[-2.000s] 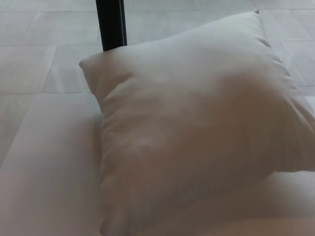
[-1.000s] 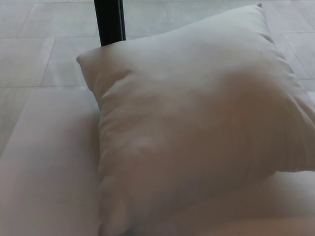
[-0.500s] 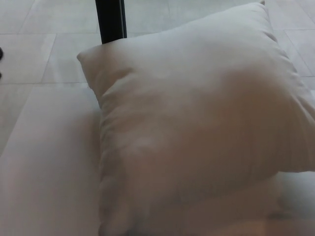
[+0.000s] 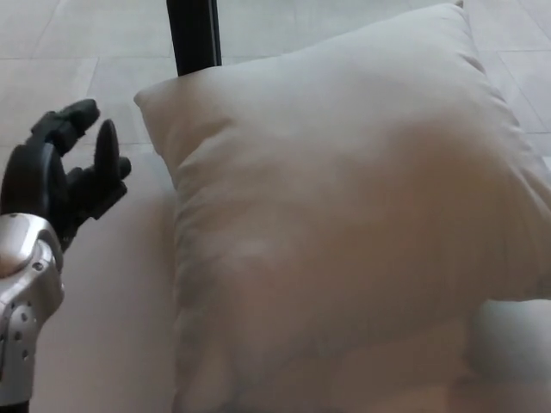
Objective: The robot uses its left hand to press on the left side of the pillow kept in the middle of the desk and uses its right hand to lift up and the right side of the pillow and turn it over
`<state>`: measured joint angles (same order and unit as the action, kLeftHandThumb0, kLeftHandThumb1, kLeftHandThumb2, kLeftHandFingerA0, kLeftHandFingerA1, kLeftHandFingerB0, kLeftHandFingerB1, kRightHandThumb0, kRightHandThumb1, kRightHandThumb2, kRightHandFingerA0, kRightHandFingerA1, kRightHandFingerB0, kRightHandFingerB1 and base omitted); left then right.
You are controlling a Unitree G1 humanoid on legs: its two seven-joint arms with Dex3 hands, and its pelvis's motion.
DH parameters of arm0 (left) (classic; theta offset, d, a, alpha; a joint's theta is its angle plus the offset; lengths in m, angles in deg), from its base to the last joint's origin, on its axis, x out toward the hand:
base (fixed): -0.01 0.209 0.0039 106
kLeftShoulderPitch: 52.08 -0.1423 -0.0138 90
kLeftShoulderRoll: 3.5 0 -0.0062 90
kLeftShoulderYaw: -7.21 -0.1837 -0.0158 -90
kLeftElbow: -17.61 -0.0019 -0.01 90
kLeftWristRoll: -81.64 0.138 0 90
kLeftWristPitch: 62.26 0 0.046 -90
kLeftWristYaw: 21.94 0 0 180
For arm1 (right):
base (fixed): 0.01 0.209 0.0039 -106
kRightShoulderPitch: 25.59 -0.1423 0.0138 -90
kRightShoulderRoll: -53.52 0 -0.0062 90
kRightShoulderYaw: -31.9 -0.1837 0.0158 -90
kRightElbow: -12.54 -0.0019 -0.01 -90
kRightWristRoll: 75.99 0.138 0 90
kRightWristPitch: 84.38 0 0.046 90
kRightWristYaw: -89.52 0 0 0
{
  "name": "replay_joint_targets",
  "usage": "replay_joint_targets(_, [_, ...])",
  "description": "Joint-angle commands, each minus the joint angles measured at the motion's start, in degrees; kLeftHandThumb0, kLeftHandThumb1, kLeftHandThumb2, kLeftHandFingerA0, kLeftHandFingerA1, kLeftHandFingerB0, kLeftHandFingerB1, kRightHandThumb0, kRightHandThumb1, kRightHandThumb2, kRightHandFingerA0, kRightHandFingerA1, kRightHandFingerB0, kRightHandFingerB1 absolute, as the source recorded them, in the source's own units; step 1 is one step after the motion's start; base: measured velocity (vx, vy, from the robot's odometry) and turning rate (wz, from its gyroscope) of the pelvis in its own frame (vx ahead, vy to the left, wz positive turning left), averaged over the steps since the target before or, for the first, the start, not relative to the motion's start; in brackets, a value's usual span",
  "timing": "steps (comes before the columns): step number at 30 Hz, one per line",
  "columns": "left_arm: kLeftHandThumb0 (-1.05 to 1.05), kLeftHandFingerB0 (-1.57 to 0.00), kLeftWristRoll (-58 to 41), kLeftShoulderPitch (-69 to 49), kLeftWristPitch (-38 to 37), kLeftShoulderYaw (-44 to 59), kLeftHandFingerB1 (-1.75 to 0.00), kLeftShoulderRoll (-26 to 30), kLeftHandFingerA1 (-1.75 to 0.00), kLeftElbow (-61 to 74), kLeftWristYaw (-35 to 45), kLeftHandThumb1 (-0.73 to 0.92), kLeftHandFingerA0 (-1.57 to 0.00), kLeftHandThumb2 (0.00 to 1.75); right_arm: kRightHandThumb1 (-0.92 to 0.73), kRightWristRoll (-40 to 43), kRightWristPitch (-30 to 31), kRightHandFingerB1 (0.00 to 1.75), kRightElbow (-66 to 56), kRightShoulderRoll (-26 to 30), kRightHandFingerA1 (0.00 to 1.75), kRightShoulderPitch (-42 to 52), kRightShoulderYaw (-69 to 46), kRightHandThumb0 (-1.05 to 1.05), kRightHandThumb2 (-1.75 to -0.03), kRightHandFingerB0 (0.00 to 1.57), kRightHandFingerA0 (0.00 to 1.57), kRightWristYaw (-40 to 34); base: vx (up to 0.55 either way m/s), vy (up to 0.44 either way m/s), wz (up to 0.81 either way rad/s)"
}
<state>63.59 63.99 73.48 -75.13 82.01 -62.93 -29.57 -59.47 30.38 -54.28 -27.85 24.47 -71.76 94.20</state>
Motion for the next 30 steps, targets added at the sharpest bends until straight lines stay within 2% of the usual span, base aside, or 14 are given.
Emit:
replay_joint_targets(1, [-0.79,-0.14,3.80,-0.61,14.87,-6.82,-0.48,2.58,-0.65,-2.74,0.04,0.72,-0.31,1.02,-0.91,-4.10,4.65,0.30,3.67,-2.41,0.43,0.33,3.70,-0.93,-0.68,0.33,0.48,-2.31,0.00,0.000,0.00])
replay_joint_targets(3, [-0.78,-0.04,3.97,-0.29,17.10,-8.76,-0.27,3.52,-0.68,-4.57,0.99,0.92,-0.27,0.70,-0.91,-3.93,4.85,0.31,3.78,-3.02,0.43,0.70,3.86,-0.94,-0.68,0.35,0.50,-2.51,0.00,0.000,0.00])
replay_joint_targets(6, [-0.79,0.00,4.31,-0.40,16.97,-10.23,-0.30,4.22,-0.74,-6.08,1.83,0.74,-0.35,1.09,-0.91,-4.60,4.71,0.31,4.16,-3.30,0.43,0.72,4.38,-0.94,-0.68,0.35,0.52,-2.79,0.00,0.000,0.00])
replay_joint_targets(10, [-0.88,0.00,3.78,-1.15,18.91,-13.02,-0.17,4.55,-1.25,-6.57,3.01,0.88,-0.58,0.71,-0.90,-5.23,4.17,0.31,4.72,-4.58,0.44,0.92,5.18,-0.95,-0.68,0.37,0.55,-3.37,0.00,0.000,0.00])
replay_joint_targets(11, [-0.89,0.00,3.46,-1.71,18.75,-13.55,-0.19,3.98,-1.15,-6.75,3.23,0.78,-0.61,1.16,-0.69,-5.48,3.93,0.46,4.55,-5.22,0.56,1.11,5.53,-0.91,-1.12,0.29,0.49,-3.57,0.00,0.000,0.00])
replay_joint_targets(13, [-0.93,-0.06,2.84,-1.65,20.84,-14.68,-0.23,1.77,-1.22,-7.83,2.76,0.79,-0.63,1.17,-0.92,-6.11,4.79,0.31,3.92,-6.37,0.44,1.27,7.39,-0.94,-0.69,0.35,0.51,-2.69,0.00,0.000,0.00])
replay_joint_targets(17, [-0.98,-0.02,2.60,-2.59,21.84,-15.68,-0.36,-2.18,-1.07,-9.73,1.63,0.76,-0.48,1.10,-0.90,-6.83,5.29,0.31,3.33,-9.40,0.46,1.57,9.77,-0.95,-0.68,0.38,0.50,-3.53,0.00,0.000,0.00])
replay_joint_targets(18, [-0.94,-0.08,2.97,-2.89,21.33,-15.37,-0.31,-3.62,-1.23,-9.66,0.61,0.92,-0.35,0.69,-0.90,-7.20,5.34,0.32,3.19,-9.90,0.46,1.57,10.25,-0.95,-0.68,0.39,0.51,-3.88,0.00,0.000,0.00])
replay_joint_targets(19, [-0.99,-0.01,3.29,-2.98,20.85,-15.22,-0.17,-5.30,-1.07,-9.69,-0.42,0.76,-0.44,1.06,-0.91,-7.40,4.94,0.31,3.16,-10.48,0.46,1.58,10.99,-0.97,-0.68,0.37,0.48,-3.47,0.00,0.000,0.00])
replay_joint_targets(20, [-0.91,0.00,3.93,-2.15,21.87,-14.37,-0.19,-8.47,-1.15,-10.36,-2.59,0.91,-0.33,0.67,-0.91,-7.51,4.47,0.31,2.99,-11.45,0.46,1.62,12.07,-0.97,-0.68,0.37,0.47,-2.47,0.00,0.000,0.00])
replay_joint_targets(21, [-0.93,0.00,4.49,-1.51,22.65,-14.55,-0.23,-9.53,-0.85,-10.77,-2.84,0.74,-0.40,1.12,-0.92,-8.01,4.35,0.31,3.02,-11.90,0.46,1.61,12.81,-0.98,-0.68,0.37,0.48,-2.33,0.00,0.000,0.00])
replay_joint_targets(27, [-0.99,0.00,4.63,-1.63,21.68,-12.89,-0.12,-13.32,-0.79,-10.24,-2.15,0.79,-0.30,1.12,-0.91,-9.04,4.64,0.30,2.04,-13.56,0.47,1.60,15.42,-0.96,-0.68,0.34,0.46,-0.76,0.00,0.000,0.00])
replay_joint_targets(28, [-0.91,0.00,4.89,-1.70,21.23,-13.12,-0.09,-13.93,-1.14,-10.10,-2.02,0.92,-0.21,0.69,-0.92,-9.39,4.80,0.30,1.23,-13.38,0.46,1.83,16.18,-0.94,-0.68,0.33,0.44,0.09,0.00,0.000,0.00])
replay_joint_targets(30, [-1.04,0.00,5.06,-0.74,20.59,-12.16,0.00,-15.98,-0.90,-11.05,-2.70,0.81,-0.35,1.14,-0.92,-9.86,6.72,0.30,0.97,-12.55,0.45,0.70,18.97,-1.03,-0.73,0.24,0.34,3.84,0.00,0.000,0.00])
